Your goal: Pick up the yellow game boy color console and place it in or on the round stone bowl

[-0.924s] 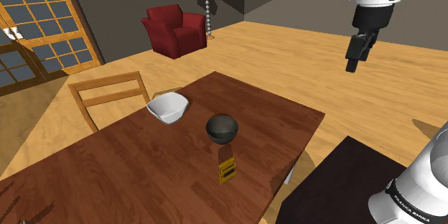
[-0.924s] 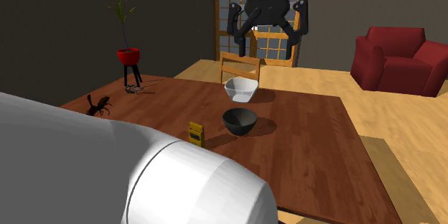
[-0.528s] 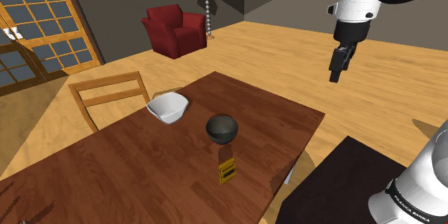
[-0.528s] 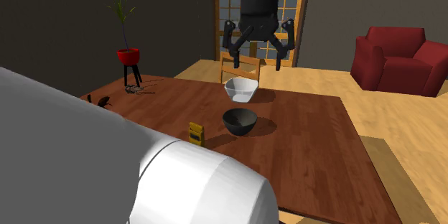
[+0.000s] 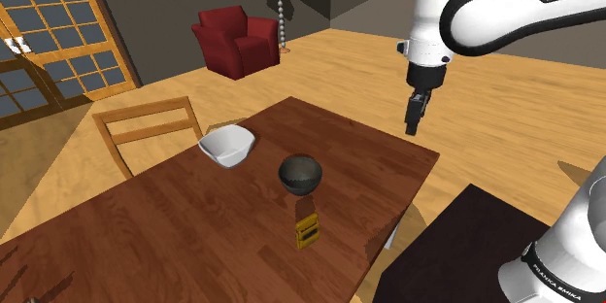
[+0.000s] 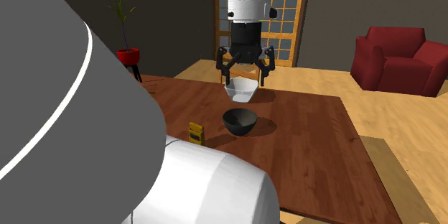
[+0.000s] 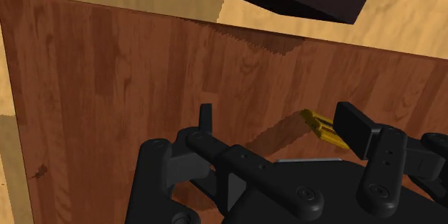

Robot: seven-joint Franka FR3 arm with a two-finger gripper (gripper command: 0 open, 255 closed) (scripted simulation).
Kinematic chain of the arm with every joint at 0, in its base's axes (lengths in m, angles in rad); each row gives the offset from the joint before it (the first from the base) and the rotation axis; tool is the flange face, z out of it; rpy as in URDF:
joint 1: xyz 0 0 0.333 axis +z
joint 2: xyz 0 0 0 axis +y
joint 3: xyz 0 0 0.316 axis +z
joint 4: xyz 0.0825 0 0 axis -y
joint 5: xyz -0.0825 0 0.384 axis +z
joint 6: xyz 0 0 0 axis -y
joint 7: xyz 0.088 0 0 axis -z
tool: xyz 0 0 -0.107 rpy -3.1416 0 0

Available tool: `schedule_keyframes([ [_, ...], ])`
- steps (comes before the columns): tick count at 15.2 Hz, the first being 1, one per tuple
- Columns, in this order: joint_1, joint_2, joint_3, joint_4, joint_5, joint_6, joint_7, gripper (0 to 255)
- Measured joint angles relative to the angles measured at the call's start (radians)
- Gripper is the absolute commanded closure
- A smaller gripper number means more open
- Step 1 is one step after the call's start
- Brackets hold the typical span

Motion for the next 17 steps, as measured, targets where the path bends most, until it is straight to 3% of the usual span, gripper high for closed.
schedule_keyframes([
  [8, 0.072, 0.232, 0.052, 0.014, 0.025, 0.235, -0.06, 0],
  [17, 0.139, 0.535, 0.122, 0.114, 0.01, 0.459, -0.108, 0],
])
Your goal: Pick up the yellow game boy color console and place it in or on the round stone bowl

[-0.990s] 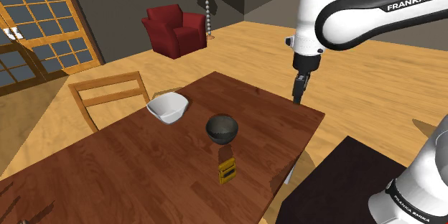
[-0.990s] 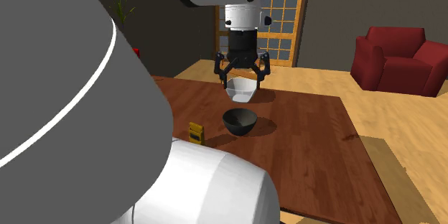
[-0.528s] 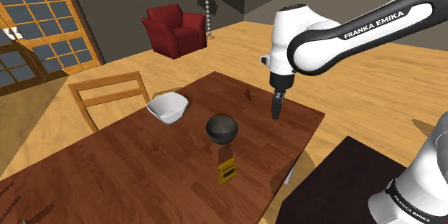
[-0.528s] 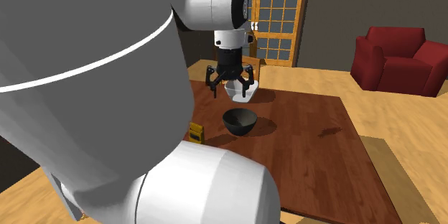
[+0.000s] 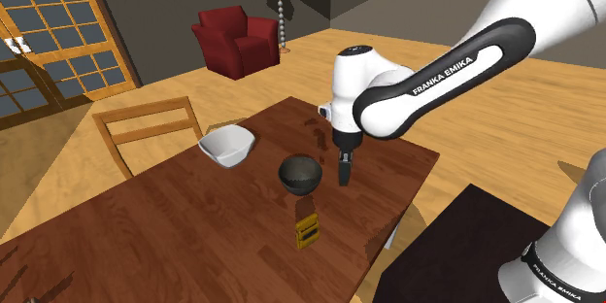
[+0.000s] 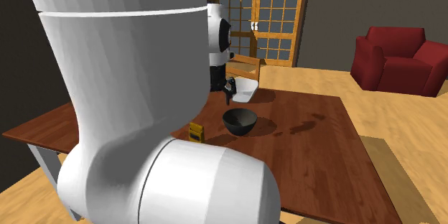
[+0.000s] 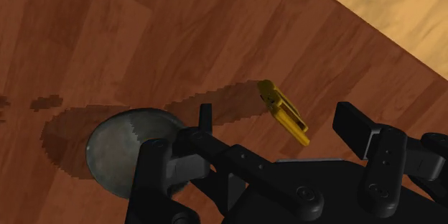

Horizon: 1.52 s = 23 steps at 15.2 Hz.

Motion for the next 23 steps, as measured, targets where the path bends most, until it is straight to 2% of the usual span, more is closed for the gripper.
schedule_keyframes([
  [7, 0.052, 0.228, 0.043, 0.119, -0.056, 0.12, -0.02, 0],
  [13, 0.12, 0.421, 0.064, 0.25, -0.126, 0.188, -0.019, 0],
  [23, 0.157, 0.555, 0.042, 0.297, -0.173, 0.276, -0.001, 0],
])
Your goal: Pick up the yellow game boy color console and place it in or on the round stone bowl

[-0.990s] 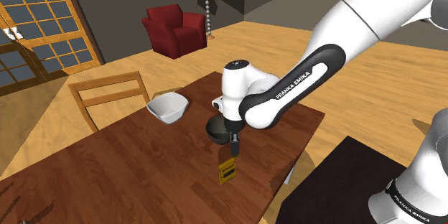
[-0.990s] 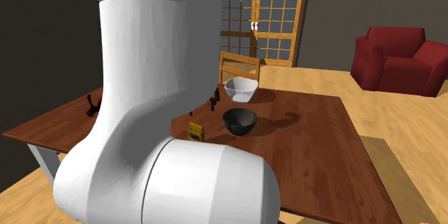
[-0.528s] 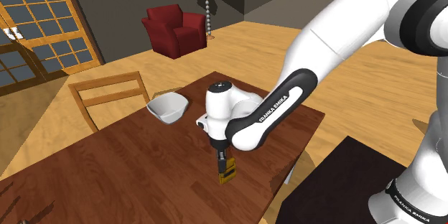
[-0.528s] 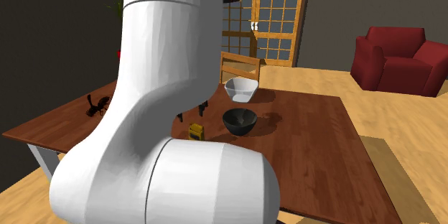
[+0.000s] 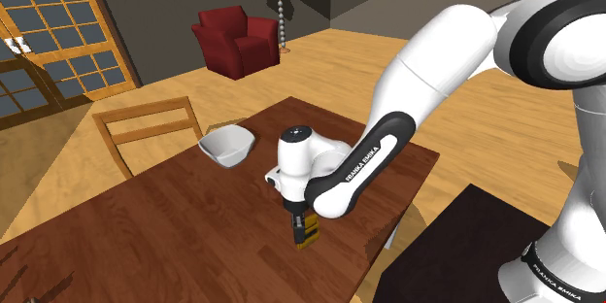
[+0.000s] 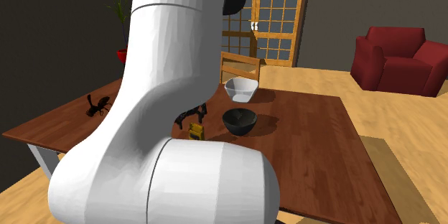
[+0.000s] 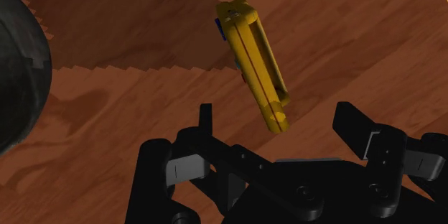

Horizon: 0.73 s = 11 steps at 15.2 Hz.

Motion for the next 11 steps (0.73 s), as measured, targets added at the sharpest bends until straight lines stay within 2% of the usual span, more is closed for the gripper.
schedule_keyframes([
  [5, 0.001, 0.003, -0.001, 0.002, -0.001, 0.002, 0.001, 0],
  [6, 0.001, 0.003, -0.001, 0.002, -0.001, 0.002, 0.001, 255],
  [11, 0.001, 0.003, -0.001, 0.002, -0.001, 0.002, 0.001, 255],
])
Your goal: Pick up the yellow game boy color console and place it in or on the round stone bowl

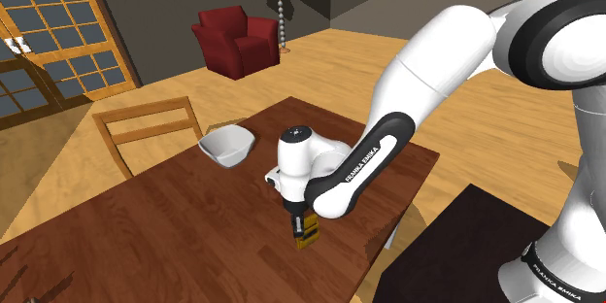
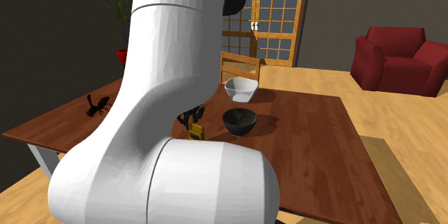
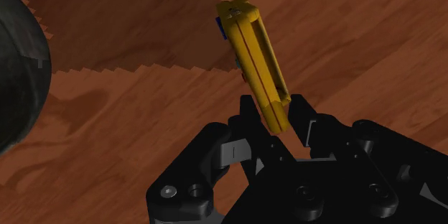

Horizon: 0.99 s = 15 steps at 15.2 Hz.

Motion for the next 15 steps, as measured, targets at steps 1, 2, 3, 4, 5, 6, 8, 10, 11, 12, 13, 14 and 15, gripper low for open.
schedule_keyframes([
  [1, 0.0, 0.0, 0.0, 0.0, 0.0, 0.0, 0.0, 255],
  [2, 0.0, 0.0, 0.0, 0.0, 0.0, 0.0, 0.0, 255],
  [3, 0.0, 0.0, 0.0, 0.0, 0.0, 0.0, 0.0, 255],
  [4, 0.0, -0.001, 0.0, 0.0, 0.0, 0.0, 0.0, 255],
  [5, 0.0, 0.0, 0.0, 0.0, 0.0, 0.0, 0.0, 255],
  [6, -0.002, -0.006, 0.002, -0.003, 0.002, -0.004, -0.002, 255],
  [8, -0.006, -0.025, 0.007, -0.006, 0.008, -0.02, -0.005, 255],
  [10, -0.01, -0.045, 0.013, -0.006, 0.015, -0.039, -0.009, 255],
  [11, -0.012, -0.057, 0.016, -0.011, 0.019, -0.046, -0.011, 255],
  [12, -0.015, -0.067, 0.019, -0.011, 0.023, -0.056, -0.014, 255],
  [13, -0.019, -0.08, 0.023, -0.012, 0.028, -0.067, -0.019, 255],
  [14, -0.021, -0.09, 0.025, -0.013, 0.031, -0.077, -0.021, 255],
  [15, -0.023, -0.101, 0.028, -0.013, 0.035, -0.087, -0.023, 255],
])
